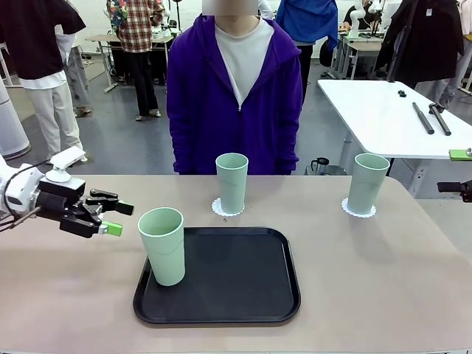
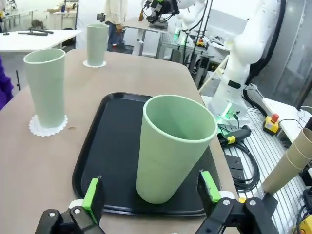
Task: Place coasters on the table and set cups on them.
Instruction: Take one Reusable plastic cup from the Flat Tray and place it on a coaster set by the human.
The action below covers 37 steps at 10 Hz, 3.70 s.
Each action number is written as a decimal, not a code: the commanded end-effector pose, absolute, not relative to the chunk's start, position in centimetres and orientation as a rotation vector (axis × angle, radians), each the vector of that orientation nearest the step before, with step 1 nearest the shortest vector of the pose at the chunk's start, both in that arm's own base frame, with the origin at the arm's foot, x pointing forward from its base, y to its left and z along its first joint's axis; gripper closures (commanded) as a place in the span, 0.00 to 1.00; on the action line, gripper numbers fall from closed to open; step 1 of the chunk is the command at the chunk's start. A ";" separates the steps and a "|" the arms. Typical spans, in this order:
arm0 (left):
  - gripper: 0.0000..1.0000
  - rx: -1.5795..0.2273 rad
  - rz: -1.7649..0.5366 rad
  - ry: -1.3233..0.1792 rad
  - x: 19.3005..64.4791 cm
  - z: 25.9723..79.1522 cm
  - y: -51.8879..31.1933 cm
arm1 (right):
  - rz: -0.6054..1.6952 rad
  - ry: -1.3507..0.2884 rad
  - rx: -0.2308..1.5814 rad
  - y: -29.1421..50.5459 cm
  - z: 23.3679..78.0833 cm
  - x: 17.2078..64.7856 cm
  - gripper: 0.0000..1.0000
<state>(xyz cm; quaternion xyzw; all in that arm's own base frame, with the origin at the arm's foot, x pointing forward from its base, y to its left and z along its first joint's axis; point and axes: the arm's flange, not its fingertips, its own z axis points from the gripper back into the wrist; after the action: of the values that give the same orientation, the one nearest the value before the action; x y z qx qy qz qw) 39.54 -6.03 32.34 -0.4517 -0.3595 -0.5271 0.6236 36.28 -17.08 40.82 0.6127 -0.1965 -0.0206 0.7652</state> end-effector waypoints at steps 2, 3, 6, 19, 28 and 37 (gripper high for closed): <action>0.00 -1.130 -1.362 -0.868 40.4 31.4 -5.7 | -0.050 -0.436 1.331 -16.9 40.8 36.4 0.00; 0.00 -1.115 -1.414 -0.837 40.7 31.2 -5.8 | -0.050 -0.436 1.331 -16.9 40.8 36.4 0.00; 0.00 -1.092 -1.285 -0.843 40.1 31.9 -6.5 | -0.050 -0.436 1.331 -16.9 40.8 36.4 0.00; 0.00 -1.317 -1.341 -0.953 40.3 23.7 -9.1 | -0.050 -0.436 1.331 -16.9 40.8 36.4 0.00; 0.00 -1.348 -1.363 -0.926 40.4 22.1 -13.5 | -0.050 -0.436 1.331 -16.9 40.8 36.4 0.00; 1.00 -1.358 -1.418 -0.923 39.8 22.8 -15.4 | -0.050 -0.436 1.331 -16.9 40.8 36.4 0.00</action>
<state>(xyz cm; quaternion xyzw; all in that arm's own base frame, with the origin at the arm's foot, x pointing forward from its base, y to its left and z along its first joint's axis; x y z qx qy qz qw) 40.15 -15.31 22.61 -0.5590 -0.3604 -0.5740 0.4776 36.30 -17.05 40.83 0.6127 -0.1962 -0.0203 0.7653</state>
